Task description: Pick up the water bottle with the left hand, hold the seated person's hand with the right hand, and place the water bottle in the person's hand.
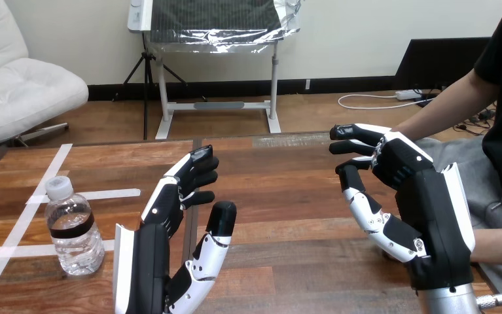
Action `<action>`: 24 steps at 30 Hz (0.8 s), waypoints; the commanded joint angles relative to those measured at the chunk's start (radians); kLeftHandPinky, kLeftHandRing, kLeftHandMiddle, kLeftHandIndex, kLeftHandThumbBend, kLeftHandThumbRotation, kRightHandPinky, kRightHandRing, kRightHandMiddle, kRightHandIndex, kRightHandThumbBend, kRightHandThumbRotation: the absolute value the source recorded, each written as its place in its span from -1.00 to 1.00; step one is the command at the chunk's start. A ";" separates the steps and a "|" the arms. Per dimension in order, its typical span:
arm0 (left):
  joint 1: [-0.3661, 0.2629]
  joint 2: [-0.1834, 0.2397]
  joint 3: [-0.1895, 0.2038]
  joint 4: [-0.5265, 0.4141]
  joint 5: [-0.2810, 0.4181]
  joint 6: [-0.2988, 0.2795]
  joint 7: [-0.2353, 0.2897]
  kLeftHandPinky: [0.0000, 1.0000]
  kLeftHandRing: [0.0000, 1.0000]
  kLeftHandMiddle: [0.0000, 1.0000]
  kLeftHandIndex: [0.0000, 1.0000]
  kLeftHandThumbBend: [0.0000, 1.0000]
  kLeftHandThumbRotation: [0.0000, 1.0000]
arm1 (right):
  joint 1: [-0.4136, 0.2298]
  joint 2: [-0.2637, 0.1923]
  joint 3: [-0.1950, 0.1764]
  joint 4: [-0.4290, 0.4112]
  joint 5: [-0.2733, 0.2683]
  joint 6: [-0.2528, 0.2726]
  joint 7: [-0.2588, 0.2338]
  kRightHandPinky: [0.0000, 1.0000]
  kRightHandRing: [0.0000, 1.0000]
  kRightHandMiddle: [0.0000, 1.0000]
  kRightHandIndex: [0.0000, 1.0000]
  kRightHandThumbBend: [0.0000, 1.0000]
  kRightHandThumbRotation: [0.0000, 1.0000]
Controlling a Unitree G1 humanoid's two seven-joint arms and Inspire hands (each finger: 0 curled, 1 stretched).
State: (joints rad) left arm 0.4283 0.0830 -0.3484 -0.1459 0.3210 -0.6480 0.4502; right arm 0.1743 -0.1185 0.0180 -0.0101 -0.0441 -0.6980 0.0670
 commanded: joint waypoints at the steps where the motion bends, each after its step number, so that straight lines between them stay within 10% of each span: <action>1: -0.033 -0.098 -0.010 -0.034 -0.009 -0.014 0.003 0.35 0.51 0.57 0.59 -0.10 0.31 | -0.058 -0.002 -0.012 -0.013 0.002 -0.008 -0.001 0.10 0.37 0.47 0.35 -0.42 -0.91; 24: -0.045 -0.078 0.001 -0.076 -0.042 -0.038 -0.011 0.42 0.54 0.57 0.58 -0.11 0.13 | -0.059 0.000 -0.009 -0.010 0.010 -0.012 0.003 0.08 0.36 0.46 0.34 -0.41 -1.00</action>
State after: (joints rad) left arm 0.4234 0.0832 -0.3657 -0.1506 0.2733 -0.6598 0.4426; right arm 0.1743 -0.1185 0.0180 -0.0101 -0.0411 -0.6979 0.0673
